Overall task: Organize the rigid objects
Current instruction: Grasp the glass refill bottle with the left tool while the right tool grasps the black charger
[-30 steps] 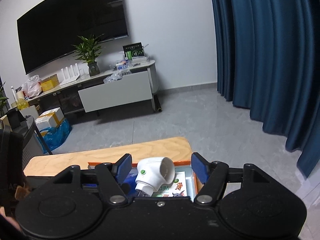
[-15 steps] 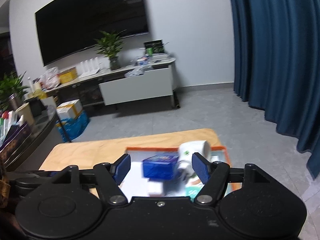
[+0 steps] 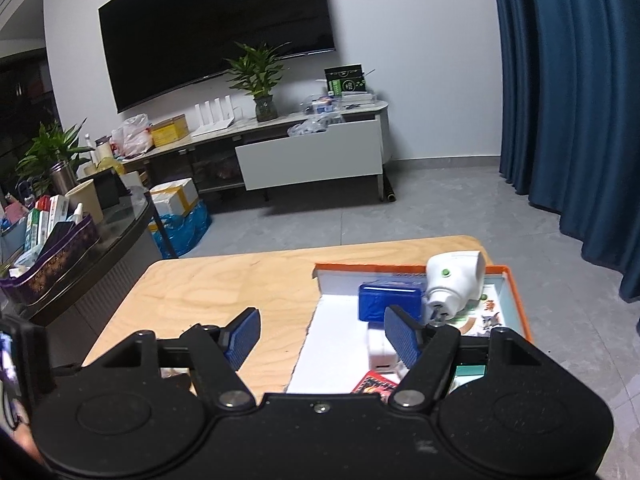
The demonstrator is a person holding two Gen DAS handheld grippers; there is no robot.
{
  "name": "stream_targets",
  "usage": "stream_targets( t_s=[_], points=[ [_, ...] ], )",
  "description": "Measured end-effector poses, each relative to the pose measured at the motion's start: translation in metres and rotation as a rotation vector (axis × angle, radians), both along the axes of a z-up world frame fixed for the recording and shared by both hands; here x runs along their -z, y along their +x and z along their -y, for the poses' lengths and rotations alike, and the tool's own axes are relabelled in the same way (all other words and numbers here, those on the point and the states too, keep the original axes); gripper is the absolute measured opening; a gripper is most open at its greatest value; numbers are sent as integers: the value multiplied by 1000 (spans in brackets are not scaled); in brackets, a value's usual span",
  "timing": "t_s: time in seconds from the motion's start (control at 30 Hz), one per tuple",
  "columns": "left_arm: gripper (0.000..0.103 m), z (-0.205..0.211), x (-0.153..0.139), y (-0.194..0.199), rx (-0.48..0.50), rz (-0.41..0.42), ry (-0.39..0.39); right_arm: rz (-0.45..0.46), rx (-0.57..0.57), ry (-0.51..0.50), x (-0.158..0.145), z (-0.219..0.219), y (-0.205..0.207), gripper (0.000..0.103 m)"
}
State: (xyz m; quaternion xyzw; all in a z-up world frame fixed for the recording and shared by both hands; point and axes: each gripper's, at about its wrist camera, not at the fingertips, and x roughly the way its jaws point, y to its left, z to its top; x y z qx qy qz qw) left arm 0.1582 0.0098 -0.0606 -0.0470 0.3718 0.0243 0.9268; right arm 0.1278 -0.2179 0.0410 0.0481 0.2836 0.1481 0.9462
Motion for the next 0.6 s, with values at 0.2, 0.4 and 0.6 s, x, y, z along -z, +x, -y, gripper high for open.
stream_targets(
  t_s=[0.2, 0.4, 0.6],
  points=[
    [91, -13, 7, 0, -2, 15, 12, -21, -25, -14, 5, -14, 2, 82],
    [79, -26, 6, -15, 13, 45, 3, -58, -99, -42, 17, -41, 10, 82],
    [79, -55, -4, -32, -46, 45, -16, -128, -245, -74, 35, -88, 33, 82]
  ],
)
